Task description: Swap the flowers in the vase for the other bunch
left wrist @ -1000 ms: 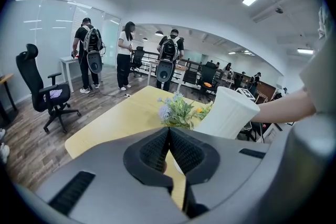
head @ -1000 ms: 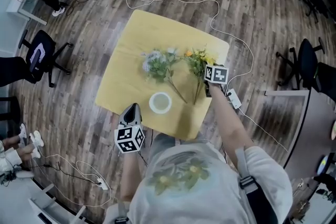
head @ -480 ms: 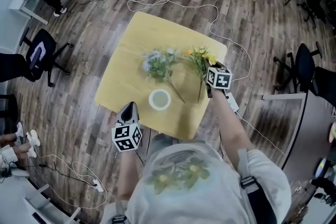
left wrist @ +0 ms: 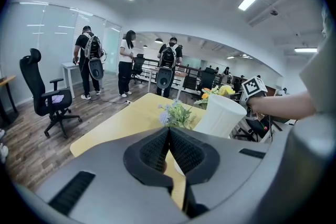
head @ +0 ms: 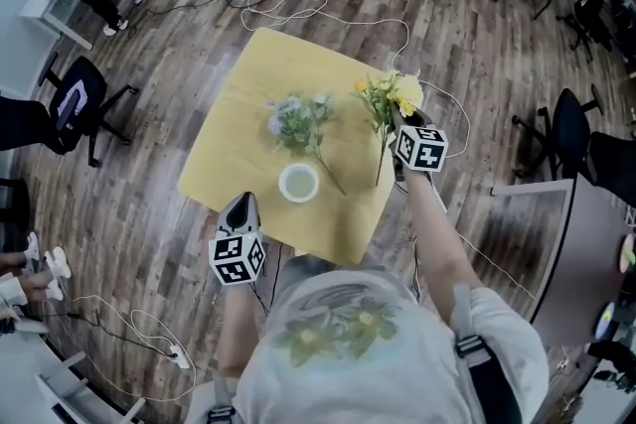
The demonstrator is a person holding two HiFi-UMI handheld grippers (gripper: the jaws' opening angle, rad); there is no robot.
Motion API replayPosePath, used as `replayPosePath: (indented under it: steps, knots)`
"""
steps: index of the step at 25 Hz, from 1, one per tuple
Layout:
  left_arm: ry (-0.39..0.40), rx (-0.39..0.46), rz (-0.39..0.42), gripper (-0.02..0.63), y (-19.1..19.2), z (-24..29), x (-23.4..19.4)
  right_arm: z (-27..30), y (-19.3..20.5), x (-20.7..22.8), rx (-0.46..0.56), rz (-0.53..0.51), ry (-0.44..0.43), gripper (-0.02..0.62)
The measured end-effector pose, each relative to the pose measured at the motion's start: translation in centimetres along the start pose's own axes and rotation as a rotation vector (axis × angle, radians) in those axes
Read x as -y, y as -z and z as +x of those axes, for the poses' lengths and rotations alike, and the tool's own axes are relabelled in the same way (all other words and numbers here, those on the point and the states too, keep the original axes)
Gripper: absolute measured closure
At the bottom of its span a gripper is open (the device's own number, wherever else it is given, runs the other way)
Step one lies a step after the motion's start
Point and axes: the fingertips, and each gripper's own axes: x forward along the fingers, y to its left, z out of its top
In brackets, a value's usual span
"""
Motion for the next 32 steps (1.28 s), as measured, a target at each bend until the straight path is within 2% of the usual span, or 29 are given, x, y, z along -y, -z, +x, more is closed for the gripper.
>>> replayPosePath:
  steps: [21,32]
  knots:
    - [-0.012,0.041,0.014,0.589,1.0,-4.3,1.1,-9.5,-11.2,-5.4,0.334,-0.096,-0.126,0.508]
    - [-0.014,0.056,0.014,0.589,2.0,-6.4,1.5,-14.7,-14.7,-8.9,0.485,-0.164,-0.195,0.508]
